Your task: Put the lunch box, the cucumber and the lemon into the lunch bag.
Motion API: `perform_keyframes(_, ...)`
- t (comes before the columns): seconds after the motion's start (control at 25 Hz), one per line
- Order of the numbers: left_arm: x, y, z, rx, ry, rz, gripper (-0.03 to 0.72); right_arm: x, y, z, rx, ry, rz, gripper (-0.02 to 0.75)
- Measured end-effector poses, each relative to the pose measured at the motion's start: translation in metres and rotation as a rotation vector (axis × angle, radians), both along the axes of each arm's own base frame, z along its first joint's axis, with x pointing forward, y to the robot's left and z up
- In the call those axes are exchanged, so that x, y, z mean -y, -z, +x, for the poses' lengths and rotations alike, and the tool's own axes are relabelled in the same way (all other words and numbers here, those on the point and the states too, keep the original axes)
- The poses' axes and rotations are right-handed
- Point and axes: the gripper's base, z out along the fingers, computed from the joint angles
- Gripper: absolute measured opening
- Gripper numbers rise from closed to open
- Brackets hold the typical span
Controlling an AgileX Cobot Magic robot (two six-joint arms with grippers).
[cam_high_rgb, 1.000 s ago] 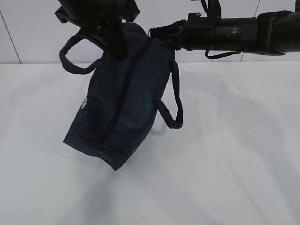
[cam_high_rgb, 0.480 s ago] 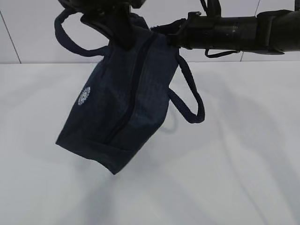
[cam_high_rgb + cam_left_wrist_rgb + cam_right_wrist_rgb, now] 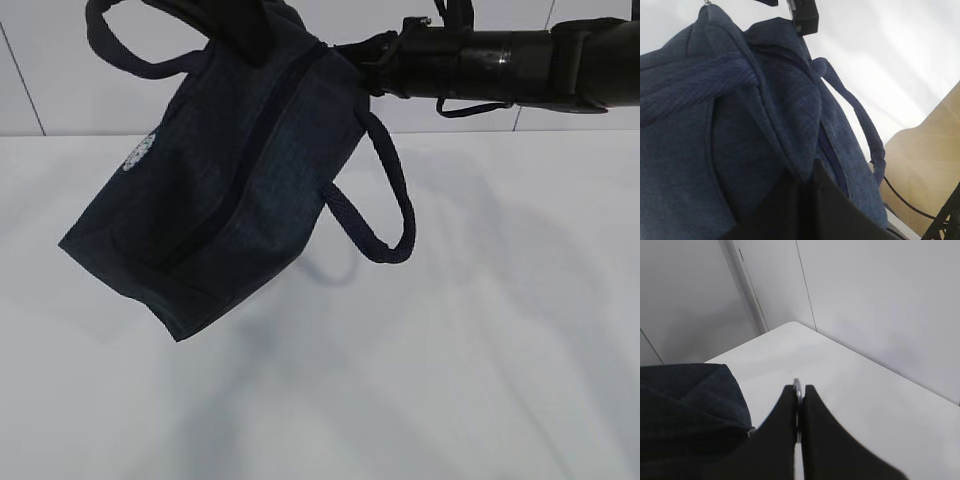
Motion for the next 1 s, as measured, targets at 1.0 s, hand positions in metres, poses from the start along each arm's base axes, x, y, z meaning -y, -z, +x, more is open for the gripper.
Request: perform_keyframes(1.0,-0.006,-0.010,-0.008,0.021,0.001,-0.016,-0.008,0.000,0.002,0.004,0.021,-0.076,0.038,0.008)
